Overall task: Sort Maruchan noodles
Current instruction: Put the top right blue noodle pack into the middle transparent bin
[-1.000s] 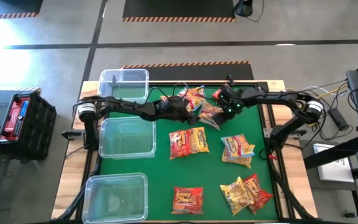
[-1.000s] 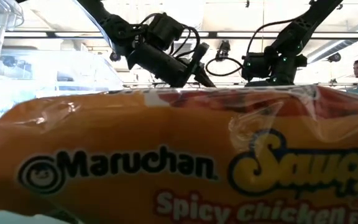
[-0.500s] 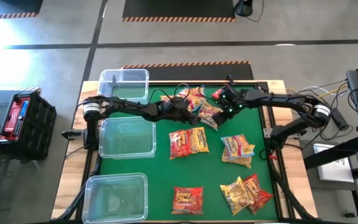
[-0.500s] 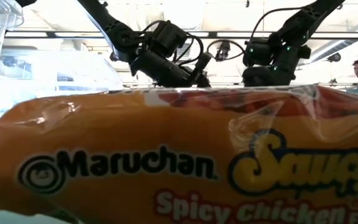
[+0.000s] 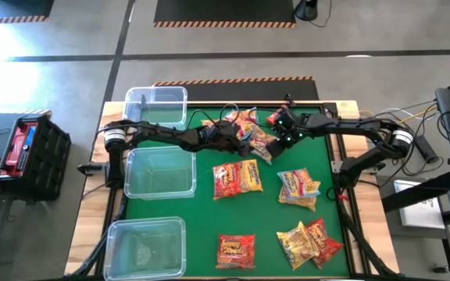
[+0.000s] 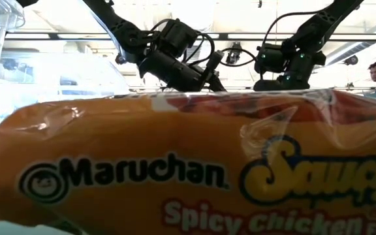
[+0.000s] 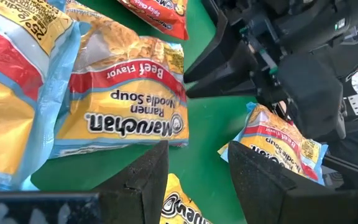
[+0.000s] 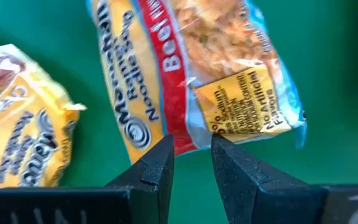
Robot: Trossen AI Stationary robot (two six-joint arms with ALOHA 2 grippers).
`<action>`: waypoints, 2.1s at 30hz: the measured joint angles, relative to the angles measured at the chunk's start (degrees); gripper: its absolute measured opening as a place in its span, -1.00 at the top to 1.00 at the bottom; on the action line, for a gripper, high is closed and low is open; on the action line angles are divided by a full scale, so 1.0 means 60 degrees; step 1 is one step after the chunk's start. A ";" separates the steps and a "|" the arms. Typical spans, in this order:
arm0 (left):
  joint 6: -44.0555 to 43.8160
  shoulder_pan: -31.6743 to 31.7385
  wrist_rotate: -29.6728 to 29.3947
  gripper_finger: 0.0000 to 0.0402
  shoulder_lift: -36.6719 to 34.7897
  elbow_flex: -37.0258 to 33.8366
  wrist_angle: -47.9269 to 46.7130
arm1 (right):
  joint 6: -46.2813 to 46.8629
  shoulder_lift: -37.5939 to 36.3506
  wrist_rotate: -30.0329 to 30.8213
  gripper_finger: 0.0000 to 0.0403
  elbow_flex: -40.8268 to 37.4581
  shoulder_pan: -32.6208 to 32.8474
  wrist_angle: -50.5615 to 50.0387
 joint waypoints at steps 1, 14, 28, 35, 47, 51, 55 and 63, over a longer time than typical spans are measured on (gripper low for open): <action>0.0000 0.0001 0.0000 0.25 -0.0001 0.0000 0.0003 | 0.0005 -0.0063 -0.0004 0.52 -0.0002 0.0021 -0.0024; -0.0004 0.0001 0.0040 0.25 -0.0001 0.0000 -0.0076 | -0.0075 0.0032 -0.0004 0.52 -0.0018 0.0267 0.0669; -0.0263 0.0001 0.0025 0.25 0.0431 0.0078 -0.0069 | -0.0068 0.0045 -0.0206 0.52 -0.0018 0.0267 0.0679; -0.0313 0.0013 -0.0338 0.25 0.0812 0.0428 -0.0068 | -0.0065 0.0041 -0.0702 0.51 -0.0018 0.0365 0.0703; -0.0302 0.0089 -0.0583 0.25 0.1192 0.0576 -0.0128 | 0.0005 0.0037 -0.0676 0.52 -0.0018 0.0478 0.0715; -0.0299 0.0089 -0.0583 0.25 0.1212 0.0576 -0.0302 | 0.0005 0.0037 -0.0626 0.52 -0.0018 0.0478 0.0715; -0.0299 0.0092 -0.0563 0.25 0.1212 0.0576 -0.0371 | 0.0005 0.0037 -0.0352 0.52 -0.0025 0.0478 0.0706; -0.0286 0.0078 -0.0426 0.25 0.1159 0.0637 -0.0042 | 0.0005 0.0037 -0.0348 0.52 -0.0044 0.0497 0.0697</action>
